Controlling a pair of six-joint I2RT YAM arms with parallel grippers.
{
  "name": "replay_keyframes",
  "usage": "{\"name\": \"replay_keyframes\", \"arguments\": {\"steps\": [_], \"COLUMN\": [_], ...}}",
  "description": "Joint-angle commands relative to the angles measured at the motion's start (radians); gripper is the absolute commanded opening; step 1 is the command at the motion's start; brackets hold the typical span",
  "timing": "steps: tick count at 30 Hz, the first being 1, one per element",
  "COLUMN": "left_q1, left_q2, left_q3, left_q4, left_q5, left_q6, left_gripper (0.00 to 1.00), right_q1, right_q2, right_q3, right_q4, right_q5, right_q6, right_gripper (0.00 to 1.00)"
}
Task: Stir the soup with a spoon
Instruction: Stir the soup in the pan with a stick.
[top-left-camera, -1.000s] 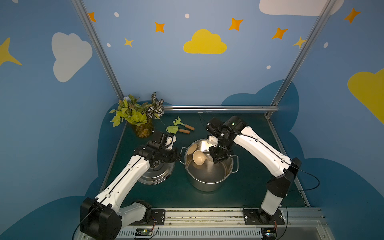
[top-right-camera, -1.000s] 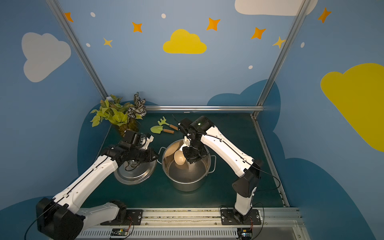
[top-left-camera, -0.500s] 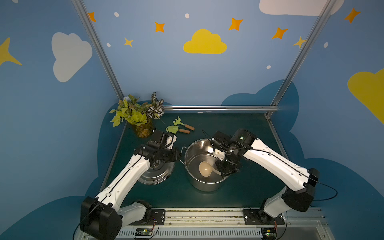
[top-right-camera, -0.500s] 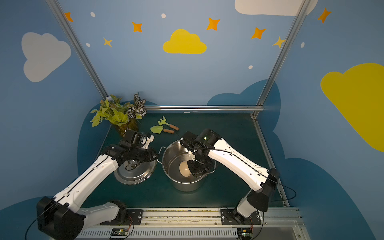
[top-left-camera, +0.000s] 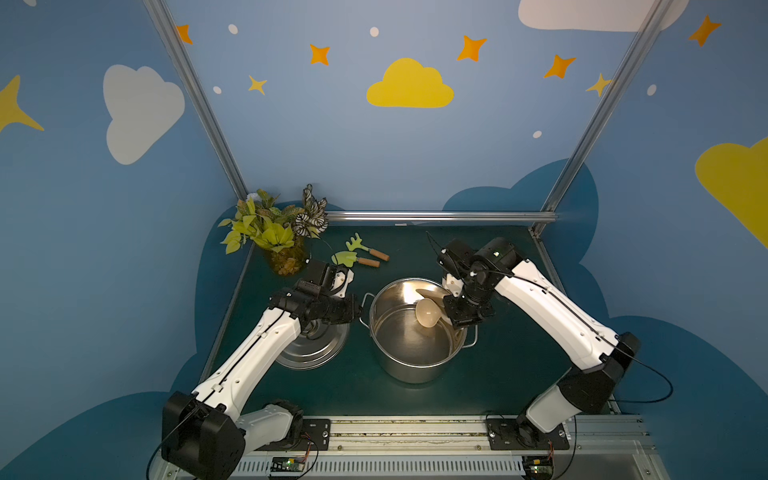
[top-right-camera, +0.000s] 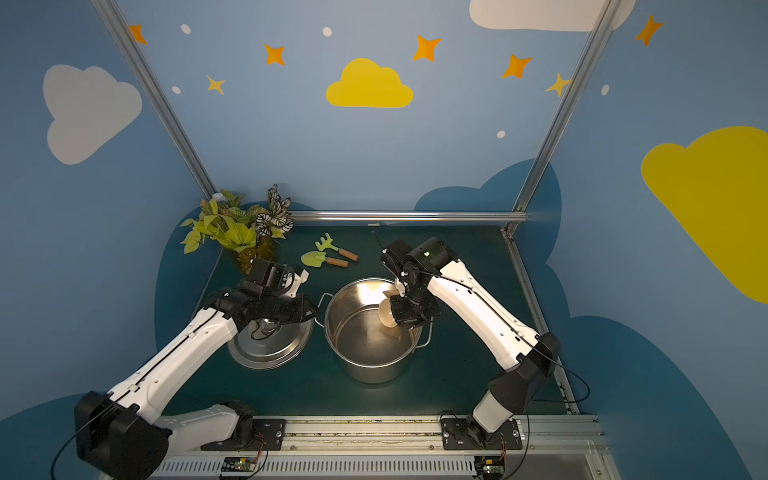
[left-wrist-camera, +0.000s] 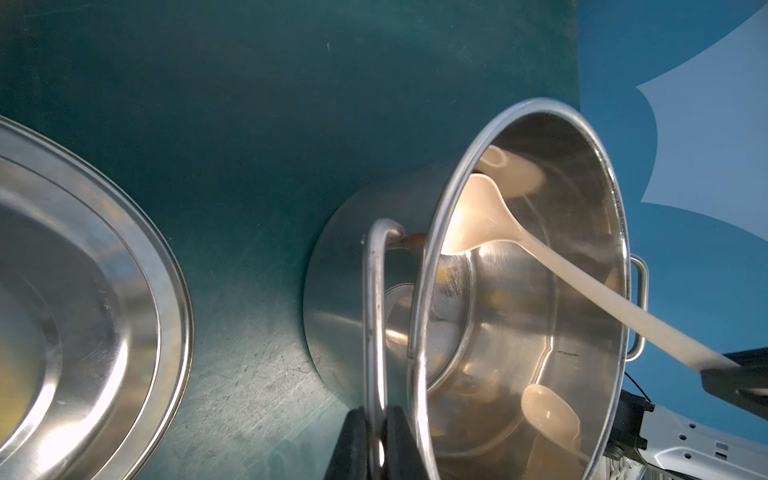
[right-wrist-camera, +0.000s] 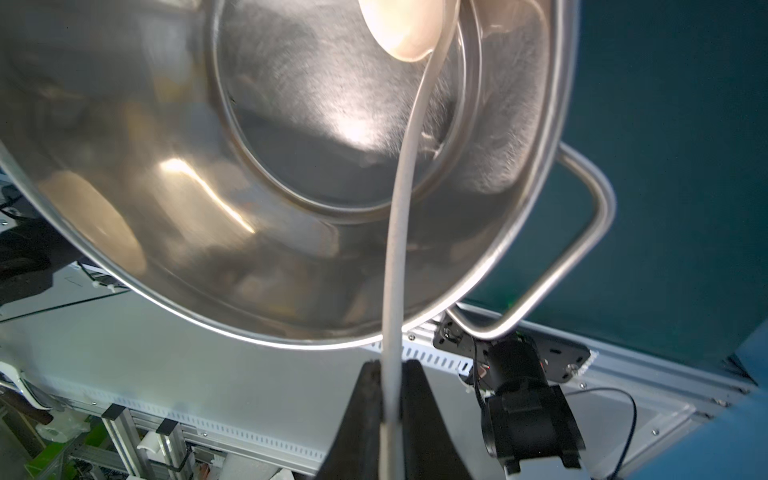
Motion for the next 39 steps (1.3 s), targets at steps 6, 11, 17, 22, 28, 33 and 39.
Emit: {"name": "replay_keyframes", "arguments": {"steps": [6, 11, 17, 22, 28, 33, 39], "left_q1": [-0.002, -0.002, -0.002, -0.002, -0.002, -0.002, -0.002], "left_q2": [0.017, 0.022, 0.026, 0.025, 0.017, 0.019, 0.019], "left_q3": [0.009, 0.009, 0.009, 0.005, -0.003, -0.004, -0.002], "left_q4": [-0.006, -0.001, 0.007, 0.009, 0.009, 0.012, 0.012], "left_q5": [-0.016, -0.014, -0.011, -0.008, -0.01, -0.009, -0.01], "left_q6": [0.021, 0.02, 0.02, 0.019, 0.02, 0.018, 0.019], "left_gripper": [0.02, 0.02, 0.02, 0.02, 0.02, 0.02, 0.02], "right_q1": [0.086, 0.174, 0.249, 0.262, 0.214, 0.107, 0.015], "right_q2": [0.18, 0.193, 0.109, 0.004, -0.121, -0.167, -0.118], "right_q3": [0.226, 0.247, 0.154, 0.028, -0.123, -0.186, -0.126], "right_q4": [-0.202, -0.201, -0.199, -0.199, -0.2, -0.199, -0.195], "right_q5": [-0.053, -0.068, -0.045, -0.018, 0.012, 0.024, 0.021], "right_q6": [-0.038, -0.025, 0.025, 0.071, 0.099, 0.061, -0.006], "right_gripper": [0.0, 0.0, 0.0, 0.0, 0.0, 0.0, 0.0]}}
